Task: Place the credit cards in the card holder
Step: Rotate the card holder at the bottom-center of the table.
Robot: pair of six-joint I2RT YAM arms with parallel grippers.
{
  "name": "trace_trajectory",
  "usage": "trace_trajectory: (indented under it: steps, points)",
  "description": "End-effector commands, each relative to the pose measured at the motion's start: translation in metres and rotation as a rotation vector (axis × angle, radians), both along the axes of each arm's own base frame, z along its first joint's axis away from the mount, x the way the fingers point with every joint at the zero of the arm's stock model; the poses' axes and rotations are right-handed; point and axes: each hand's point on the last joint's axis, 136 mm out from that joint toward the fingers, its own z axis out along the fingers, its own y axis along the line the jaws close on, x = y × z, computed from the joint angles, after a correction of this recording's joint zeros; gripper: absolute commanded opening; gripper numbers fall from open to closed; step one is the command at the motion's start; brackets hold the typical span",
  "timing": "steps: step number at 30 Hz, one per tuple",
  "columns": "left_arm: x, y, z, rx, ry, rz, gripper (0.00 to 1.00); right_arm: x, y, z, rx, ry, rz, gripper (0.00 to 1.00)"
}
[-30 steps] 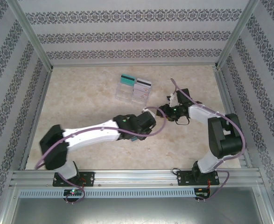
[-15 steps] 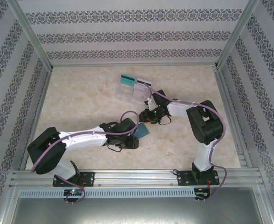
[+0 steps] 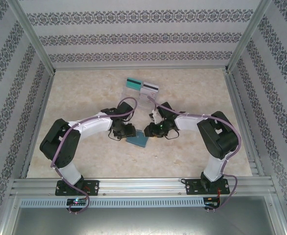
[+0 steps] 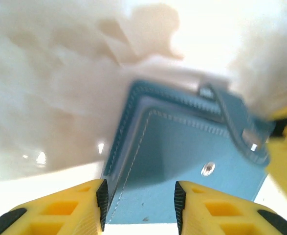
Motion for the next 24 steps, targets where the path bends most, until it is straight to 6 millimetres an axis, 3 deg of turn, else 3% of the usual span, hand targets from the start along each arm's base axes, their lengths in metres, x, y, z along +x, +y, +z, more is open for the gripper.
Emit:
trace_trajectory:
  steps: [1, 6, 10, 13, 15, 19, 22, 24]
  points:
    - [0.011, 0.012, 0.012, 0.03, -0.045, -0.043, 0.43, -0.034, 0.005, -0.013, -0.044, 0.081, 0.017, 0.36]
    - [0.042, -0.002, 0.01, -0.007, -0.088, -0.041, 0.44, -0.041, 0.028, -0.006, -0.005, 0.077, 0.035, 0.37]
    - [0.069, -0.013, 0.014, -0.076, -0.121, -0.004, 0.44, -0.032, 0.028, 0.01, 0.032, 0.051, 0.004, 0.37]
    - [0.084, -0.009, 0.038, -0.115, -0.156, 0.021, 0.45, -0.021, 0.015, 0.021, 0.042, 0.031, -0.034, 0.37]
    - [0.087, 0.007, 0.062, -0.109, -0.199, 0.048, 0.46, -0.012, 0.001, 0.026, 0.031, 0.005, -0.065, 0.37]
    - [0.065, 0.047, 0.088, -0.057, -0.206, 0.093, 0.49, 0.004, -0.012, 0.03, 0.024, -0.024, -0.077, 0.39]
    - [0.022, 0.058, 0.08, -0.057, -0.097, 0.105, 0.49, 0.006, 0.005, 0.035, 0.055, -0.043, 0.02, 0.43]
    - [-0.01, 0.052, 0.072, -0.141, -0.002, 0.116, 0.48, 0.006, 0.016, 0.037, 0.062, -0.082, 0.092, 0.47]
